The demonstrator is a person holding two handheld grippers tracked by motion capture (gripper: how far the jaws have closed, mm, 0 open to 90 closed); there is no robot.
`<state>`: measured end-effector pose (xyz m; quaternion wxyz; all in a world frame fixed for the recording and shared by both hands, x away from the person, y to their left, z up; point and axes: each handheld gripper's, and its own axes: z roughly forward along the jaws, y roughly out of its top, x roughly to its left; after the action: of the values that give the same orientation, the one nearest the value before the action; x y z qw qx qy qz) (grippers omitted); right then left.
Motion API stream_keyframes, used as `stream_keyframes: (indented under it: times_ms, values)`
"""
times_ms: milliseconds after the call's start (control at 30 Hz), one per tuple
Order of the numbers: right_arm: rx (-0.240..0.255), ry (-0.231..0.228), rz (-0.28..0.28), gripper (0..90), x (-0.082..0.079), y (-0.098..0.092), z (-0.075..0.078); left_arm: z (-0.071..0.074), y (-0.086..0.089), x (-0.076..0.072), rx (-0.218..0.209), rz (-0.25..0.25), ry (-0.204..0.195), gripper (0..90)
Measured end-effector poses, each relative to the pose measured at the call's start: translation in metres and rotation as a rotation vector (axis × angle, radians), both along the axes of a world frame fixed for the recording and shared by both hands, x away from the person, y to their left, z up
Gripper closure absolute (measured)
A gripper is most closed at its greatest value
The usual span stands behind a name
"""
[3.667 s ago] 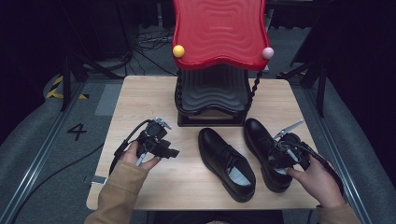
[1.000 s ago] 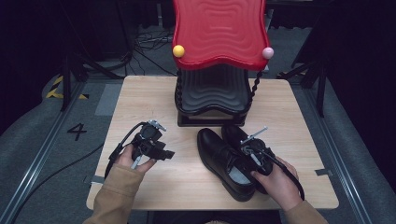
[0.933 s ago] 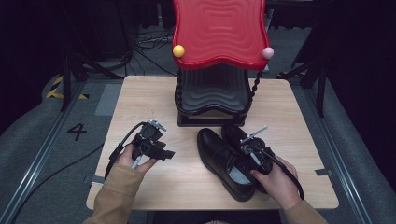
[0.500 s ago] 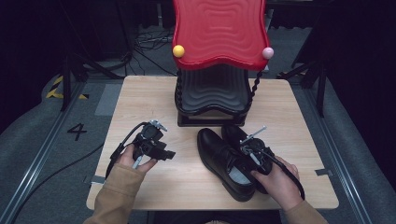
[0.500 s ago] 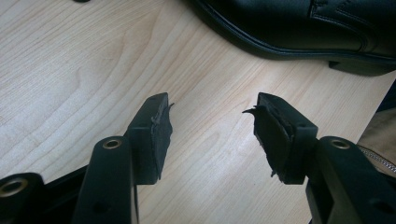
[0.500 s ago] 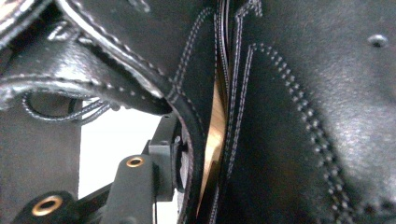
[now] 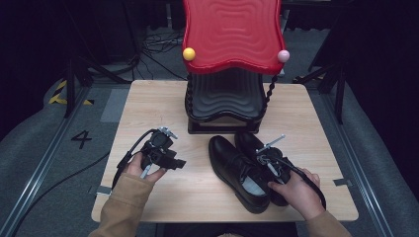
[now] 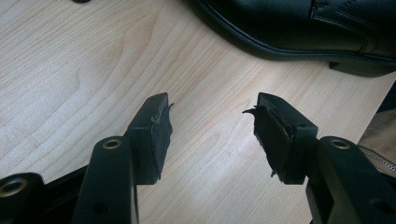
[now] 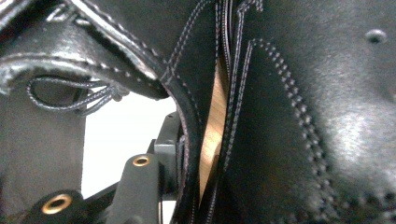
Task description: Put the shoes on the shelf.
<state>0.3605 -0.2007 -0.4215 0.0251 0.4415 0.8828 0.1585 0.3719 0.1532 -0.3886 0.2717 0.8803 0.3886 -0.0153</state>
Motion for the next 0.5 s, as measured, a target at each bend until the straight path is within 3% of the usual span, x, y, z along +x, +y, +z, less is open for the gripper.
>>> stream_keyframes:
  times_ms: [167,333,500]
  values:
    - [-0.017,0.006,0.005,66.9,0.0023,0.0006,0.0017,-0.0002,-0.0003,0.0006,0.004,-0.003,0.002,46.3]
    - [0.031,0.009,-0.003,78.6,0.0042,-0.0071,0.0057,0.0005,0.0028,0.0005,-0.003,0.009,0.0,46.3]
    - [0.028,0.019,-0.006,80.8,0.0058,-0.0073,0.007,0.0001,0.002,0.0009,0.001,0.009,0.0,46.3]
